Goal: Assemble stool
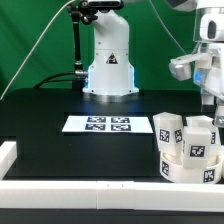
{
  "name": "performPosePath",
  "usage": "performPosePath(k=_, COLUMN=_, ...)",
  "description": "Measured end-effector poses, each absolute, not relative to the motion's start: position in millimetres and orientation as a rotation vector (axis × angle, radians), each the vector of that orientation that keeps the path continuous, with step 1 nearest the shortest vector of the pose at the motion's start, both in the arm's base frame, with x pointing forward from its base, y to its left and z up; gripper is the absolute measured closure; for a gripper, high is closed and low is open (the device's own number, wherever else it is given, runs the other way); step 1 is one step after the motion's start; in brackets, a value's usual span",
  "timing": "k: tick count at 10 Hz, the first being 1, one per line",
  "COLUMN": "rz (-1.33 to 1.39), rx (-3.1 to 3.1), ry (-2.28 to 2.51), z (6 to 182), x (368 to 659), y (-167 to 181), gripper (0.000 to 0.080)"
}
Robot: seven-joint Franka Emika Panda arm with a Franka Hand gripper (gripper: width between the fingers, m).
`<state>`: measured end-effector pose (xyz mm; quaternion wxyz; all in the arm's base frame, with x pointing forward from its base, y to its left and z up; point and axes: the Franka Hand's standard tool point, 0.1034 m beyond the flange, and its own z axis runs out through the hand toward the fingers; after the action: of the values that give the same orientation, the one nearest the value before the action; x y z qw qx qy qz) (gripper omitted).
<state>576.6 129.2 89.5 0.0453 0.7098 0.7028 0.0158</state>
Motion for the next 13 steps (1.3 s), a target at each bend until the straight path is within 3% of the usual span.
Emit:
performPosePath(k=5, rz=-0.004, rx=1.885, ry=2.370, z=84.0, x=575.9, y=121.9, gripper=0.0151)
performPosePath(k=6, rz=-0.007, rx=1.896, ry=2.364, z=82.3, x=575.1, y=121.9, gripper=0.0275)
performPosePath(k=7, rz=-0.010, rx=1.898, ry=2.364, z=80.8, x=574.5, y=121.8, gripper=0.0275)
performPosePath(k=8, rz=-0.012, rx=1.899, ry=2.365, z=79.7, x=574.0, y=121.6, gripper=0.0413)
performPosePath(k=9, rz=-0.012, rx=1.900, ry=2.364, z=79.8, x=574.2, y=121.2, gripper=0.0462)
performPosePath(k=13, rz=-0.009, rx=1.949, ry=2.323, z=79.9, x=574.4, y=120.4, gripper=0.0462)
